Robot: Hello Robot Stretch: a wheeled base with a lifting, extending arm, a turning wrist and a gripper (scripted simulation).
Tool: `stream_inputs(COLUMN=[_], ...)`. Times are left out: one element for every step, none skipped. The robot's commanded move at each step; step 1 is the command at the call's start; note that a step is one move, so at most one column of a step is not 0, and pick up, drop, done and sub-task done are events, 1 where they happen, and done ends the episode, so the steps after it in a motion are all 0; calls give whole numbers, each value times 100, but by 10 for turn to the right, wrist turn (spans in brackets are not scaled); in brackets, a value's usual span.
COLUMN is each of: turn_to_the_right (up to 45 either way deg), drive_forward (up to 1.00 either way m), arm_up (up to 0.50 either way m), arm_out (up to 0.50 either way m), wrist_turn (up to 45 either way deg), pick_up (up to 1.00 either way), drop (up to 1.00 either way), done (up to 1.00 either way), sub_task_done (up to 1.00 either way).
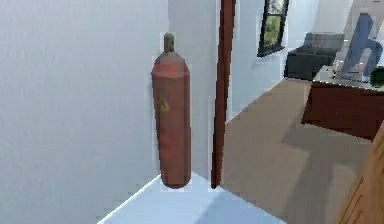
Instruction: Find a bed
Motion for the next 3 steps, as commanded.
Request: stream_inputs(turn_to_the_right=[0,360,0], drive_forward=[55,0,100], arm_up=[0,0,0], arm_out=[0,0,0], wrist_turn=[0,0,0], pick_up=[0,0,0], drop=[0,0,0], done=[0,0,0], sub_task_done=[0,0,0])
